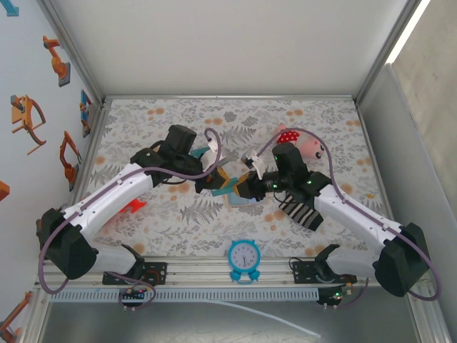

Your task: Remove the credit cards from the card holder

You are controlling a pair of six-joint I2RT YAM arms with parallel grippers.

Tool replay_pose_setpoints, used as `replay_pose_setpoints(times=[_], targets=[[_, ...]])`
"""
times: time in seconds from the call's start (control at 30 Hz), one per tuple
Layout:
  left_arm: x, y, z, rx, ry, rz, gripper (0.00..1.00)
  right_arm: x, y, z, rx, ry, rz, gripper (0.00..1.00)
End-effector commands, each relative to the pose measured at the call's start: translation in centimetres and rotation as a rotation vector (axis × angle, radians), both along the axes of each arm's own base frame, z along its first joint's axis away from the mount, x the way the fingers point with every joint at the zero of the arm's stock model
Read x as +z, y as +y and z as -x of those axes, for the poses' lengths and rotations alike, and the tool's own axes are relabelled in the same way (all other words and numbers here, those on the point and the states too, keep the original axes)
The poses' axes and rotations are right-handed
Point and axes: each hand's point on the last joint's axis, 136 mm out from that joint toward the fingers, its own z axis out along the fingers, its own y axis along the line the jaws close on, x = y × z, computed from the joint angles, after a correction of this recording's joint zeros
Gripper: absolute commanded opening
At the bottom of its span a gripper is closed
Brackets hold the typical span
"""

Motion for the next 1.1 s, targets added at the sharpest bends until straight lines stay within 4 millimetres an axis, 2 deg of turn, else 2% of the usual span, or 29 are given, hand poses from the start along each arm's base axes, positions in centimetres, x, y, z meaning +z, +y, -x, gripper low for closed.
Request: replay_pose_setpoints(times=[0.0,0.1,0.13,0.17,0.27,0.47,0.6,0.77,1.07], targets=[[-0.1,0.6,-1.6,0.061,-0.039,-0.013,0.00,2.1,0.0,-0.4,-0.019,-0.074,-0.017,0.35],[-0.2,1.4,-3.7,0.159,-0.093,-0.019,0.00,1.8,-0.8,-0.9,-0.075,-0.101,0.017,0.45],[-0.3,1.8,-4.5,0.192,-0.113,-0.023,0.00,1.7,-1.1,-1.1,-0.091,-0.108,0.026,0.62],[-0.4,2.2,-5.3,0.225,-0.136,-0.031,0.00,1.6,-1.4,-1.1,-0.106,-0.117,0.034,0.98],[-0.9,3.4,-7.4,0.289,-0.192,-0.053,0.00,1.5,-2.1,-1.8,-0.169,-0.139,0.056,1.00],[-2.1,5.2,-12.0,0.337,-0.277,-0.081,0.00,1.4,-4.3,-4.5,-0.379,-0.178,0.113,1.00],[-3.0,5.9,-14.5,0.325,-0.293,-0.100,0.00,0.8,-6.7,-6.9,-0.570,-0.194,0.185,1.00],[-4.4,6.3,-17.0,0.288,-0.326,-0.110,0.00,0.6,-8.3,-7.8,-0.674,-0.197,0.224,0.99],[-6.6,5.9,-19.3,0.192,-0.343,-0.118,0.00,1.0,-10.3,-8.5,-0.805,-0.191,0.251,1.00]])
